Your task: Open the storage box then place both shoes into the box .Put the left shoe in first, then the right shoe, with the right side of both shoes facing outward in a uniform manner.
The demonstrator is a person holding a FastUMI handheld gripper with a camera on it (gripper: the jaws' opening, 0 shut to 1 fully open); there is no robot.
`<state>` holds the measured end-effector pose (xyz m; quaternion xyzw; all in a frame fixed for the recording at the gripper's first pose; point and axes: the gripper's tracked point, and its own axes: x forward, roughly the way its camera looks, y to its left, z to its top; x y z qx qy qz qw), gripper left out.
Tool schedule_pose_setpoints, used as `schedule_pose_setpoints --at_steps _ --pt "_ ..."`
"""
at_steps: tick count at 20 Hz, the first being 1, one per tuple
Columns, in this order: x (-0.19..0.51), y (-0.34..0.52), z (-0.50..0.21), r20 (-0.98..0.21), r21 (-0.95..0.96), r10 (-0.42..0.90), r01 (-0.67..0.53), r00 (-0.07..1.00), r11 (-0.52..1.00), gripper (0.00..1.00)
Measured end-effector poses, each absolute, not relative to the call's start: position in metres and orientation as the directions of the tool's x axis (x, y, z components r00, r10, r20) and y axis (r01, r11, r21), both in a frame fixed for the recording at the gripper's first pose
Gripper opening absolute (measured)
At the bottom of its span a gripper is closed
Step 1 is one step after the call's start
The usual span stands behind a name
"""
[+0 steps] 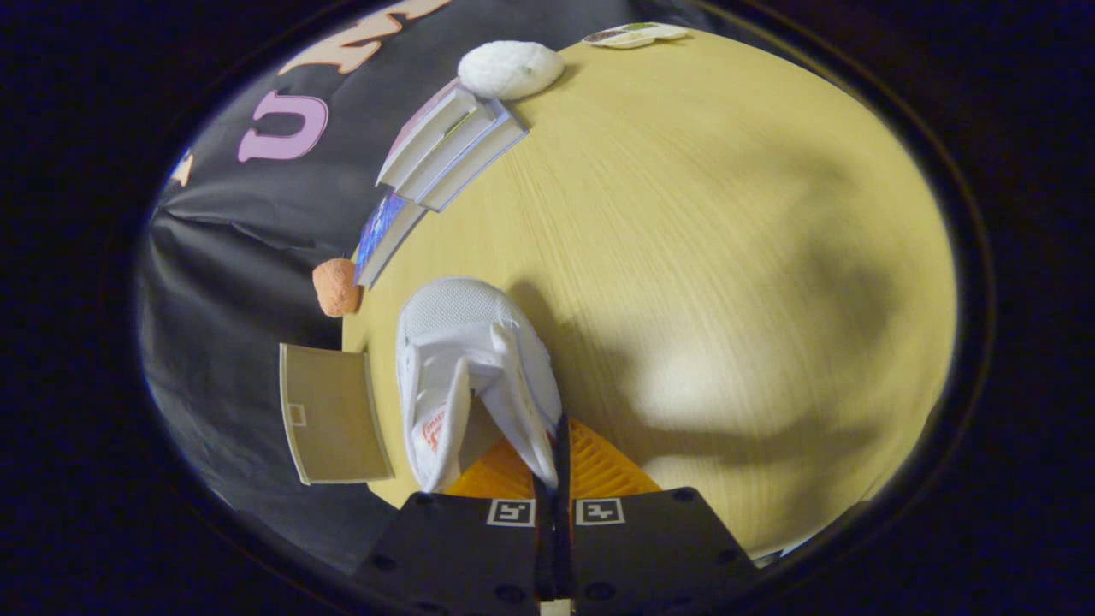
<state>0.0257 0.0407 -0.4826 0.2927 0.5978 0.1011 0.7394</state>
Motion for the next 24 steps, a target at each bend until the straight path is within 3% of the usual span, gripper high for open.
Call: schedule_pose_setpoints --at_steps 7,14,24 --pt "0.022 0.060 -0.453 -0.773 0.631 0.573 0.243 0.271 0.737 0.03" --pt "0.028 0.120 -0.372 -0.657 0.752 0.647 0.270 0.387 0.601 0.03" --pt "0.031 0.263 -0.288 -0.580 0.802 0.697 0.145 0.421 0.580 0.03"
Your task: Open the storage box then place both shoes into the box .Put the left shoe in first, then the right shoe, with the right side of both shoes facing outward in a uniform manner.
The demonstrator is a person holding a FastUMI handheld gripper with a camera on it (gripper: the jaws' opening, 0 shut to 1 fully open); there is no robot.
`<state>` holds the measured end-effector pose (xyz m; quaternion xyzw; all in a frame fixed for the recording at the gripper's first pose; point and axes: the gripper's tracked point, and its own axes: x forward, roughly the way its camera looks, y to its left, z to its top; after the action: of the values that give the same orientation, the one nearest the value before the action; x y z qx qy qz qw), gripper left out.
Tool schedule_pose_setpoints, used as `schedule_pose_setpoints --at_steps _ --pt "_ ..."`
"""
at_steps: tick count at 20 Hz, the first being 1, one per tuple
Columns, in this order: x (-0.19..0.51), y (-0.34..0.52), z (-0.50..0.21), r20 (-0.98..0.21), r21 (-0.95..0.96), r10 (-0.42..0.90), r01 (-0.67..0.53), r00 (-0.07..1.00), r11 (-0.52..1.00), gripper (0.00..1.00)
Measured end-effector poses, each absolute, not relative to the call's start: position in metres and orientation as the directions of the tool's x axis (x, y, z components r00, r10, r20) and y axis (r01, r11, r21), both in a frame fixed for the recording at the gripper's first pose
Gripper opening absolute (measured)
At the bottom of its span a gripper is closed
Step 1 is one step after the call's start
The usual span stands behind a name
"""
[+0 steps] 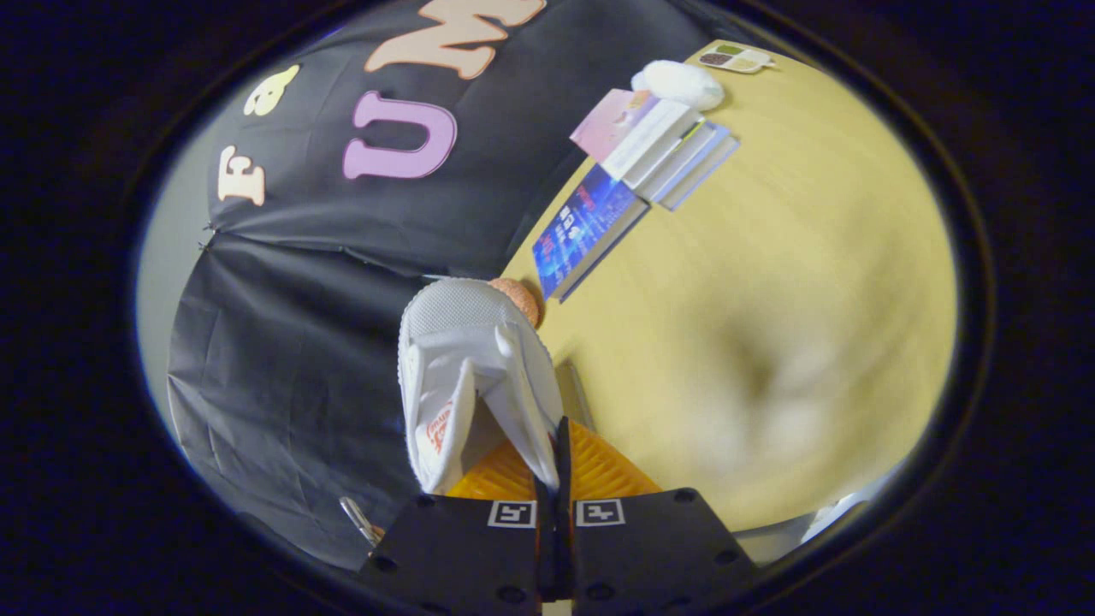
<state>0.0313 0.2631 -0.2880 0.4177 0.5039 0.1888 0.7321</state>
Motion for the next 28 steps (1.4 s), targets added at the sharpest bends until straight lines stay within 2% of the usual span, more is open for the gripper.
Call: schedule_pose_setpoints --at_steps 8,14,18,24,28 --pt "0.040 0.376 -0.252 -0.567 0.803 0.721 0.070 0.398 0.592 0.03" --pt "0.026 0.460 -0.270 -0.608 0.774 0.717 0.055 0.342 0.630 0.03" --pt "0.015 0.487 -0.304 -0.698 0.682 0.637 0.031 0.328 0.731 0.03" --pt "0.014 0.472 -0.345 -0.821 0.418 0.392 -0.032 0.414 0.908 0.03" --pt "0.013 0.473 -0.349 -0.826 0.408 0.388 -0.041 0.409 0.912 0.07"
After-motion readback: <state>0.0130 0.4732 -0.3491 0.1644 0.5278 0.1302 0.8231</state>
